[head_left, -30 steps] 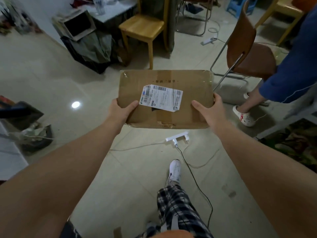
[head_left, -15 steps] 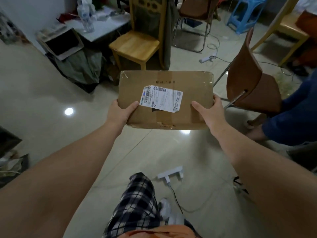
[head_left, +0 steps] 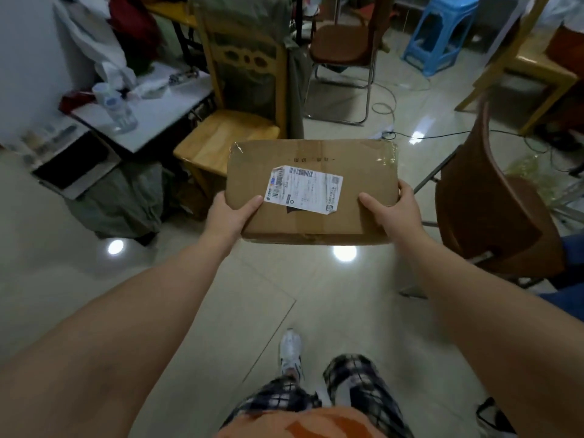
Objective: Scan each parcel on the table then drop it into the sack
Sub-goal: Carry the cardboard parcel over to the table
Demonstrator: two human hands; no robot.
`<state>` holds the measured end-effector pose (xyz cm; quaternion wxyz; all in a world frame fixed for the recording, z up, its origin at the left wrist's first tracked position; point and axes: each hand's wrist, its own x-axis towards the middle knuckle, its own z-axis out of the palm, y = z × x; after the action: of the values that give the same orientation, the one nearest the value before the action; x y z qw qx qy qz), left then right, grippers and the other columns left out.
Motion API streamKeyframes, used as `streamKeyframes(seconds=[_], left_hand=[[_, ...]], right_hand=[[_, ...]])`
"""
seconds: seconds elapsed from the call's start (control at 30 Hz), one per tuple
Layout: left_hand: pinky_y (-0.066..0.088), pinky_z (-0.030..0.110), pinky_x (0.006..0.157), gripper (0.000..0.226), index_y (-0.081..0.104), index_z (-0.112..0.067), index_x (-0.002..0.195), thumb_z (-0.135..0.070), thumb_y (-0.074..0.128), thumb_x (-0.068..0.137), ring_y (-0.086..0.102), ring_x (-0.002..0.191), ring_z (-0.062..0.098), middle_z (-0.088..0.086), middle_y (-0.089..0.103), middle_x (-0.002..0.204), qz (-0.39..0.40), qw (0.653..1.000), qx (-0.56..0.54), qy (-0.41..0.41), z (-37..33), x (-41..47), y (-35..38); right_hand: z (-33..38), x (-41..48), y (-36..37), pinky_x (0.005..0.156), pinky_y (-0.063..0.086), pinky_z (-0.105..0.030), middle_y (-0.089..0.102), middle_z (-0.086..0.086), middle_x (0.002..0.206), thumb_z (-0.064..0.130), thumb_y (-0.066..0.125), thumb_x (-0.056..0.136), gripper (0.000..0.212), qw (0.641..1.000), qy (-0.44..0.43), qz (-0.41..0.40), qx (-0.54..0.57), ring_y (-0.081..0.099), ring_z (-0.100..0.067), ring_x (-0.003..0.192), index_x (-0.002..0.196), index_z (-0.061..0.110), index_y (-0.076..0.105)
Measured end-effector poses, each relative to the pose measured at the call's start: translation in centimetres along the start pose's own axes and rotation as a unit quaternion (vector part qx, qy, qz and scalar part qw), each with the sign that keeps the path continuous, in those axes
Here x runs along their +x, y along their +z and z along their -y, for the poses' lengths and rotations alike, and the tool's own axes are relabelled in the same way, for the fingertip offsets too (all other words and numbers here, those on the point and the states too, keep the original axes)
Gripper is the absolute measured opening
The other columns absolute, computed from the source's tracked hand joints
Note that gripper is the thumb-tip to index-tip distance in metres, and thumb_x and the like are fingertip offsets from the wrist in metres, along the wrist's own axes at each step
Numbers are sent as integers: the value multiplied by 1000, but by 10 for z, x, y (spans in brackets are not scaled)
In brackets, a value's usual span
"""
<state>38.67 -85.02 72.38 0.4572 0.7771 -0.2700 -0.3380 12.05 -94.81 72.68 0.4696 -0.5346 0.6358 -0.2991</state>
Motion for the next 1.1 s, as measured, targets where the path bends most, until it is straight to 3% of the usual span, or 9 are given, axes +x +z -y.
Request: streamKeyframes(seconds=[0.17,0.47,0.93,1.1], left_hand=[[43,40,103,80,38,-10,140,-44,76,77,52,120,26,8,51,136,13,999,29,14,-56,98,15],[47,37,97,77,40,-14,138,-44,76,77,53,111,20,3,53,132,9,1000,-13,20,-140,253,107],[46,36,94,78,32,-18,142,-47,71,81,50,118,20,3,48,134,-17,999,-28,21,-286,477,250],[41,30,89,76,35,-16,141,-45,71,82,49,112,17,1,50,131,-18,998,-39,38,-339,580,277]], right_hand=[[46,89,16,101,47,-48,46,1,137,48,77,73,93,1000,1,-12,17,49,-21,120,147,25,27],[113,280,11,98,49,-44,48,5,130,42,78,75,87,998,-37,-31,29,50,-16,113,145,22,31],[224,576,-11,100,47,-43,49,2,136,49,78,72,92,996,-68,-51,8,52,-17,118,146,23,30],[270,674,6,94,45,-32,48,2,134,45,76,76,87,995,-83,-57,22,49,-13,112,146,21,30]])
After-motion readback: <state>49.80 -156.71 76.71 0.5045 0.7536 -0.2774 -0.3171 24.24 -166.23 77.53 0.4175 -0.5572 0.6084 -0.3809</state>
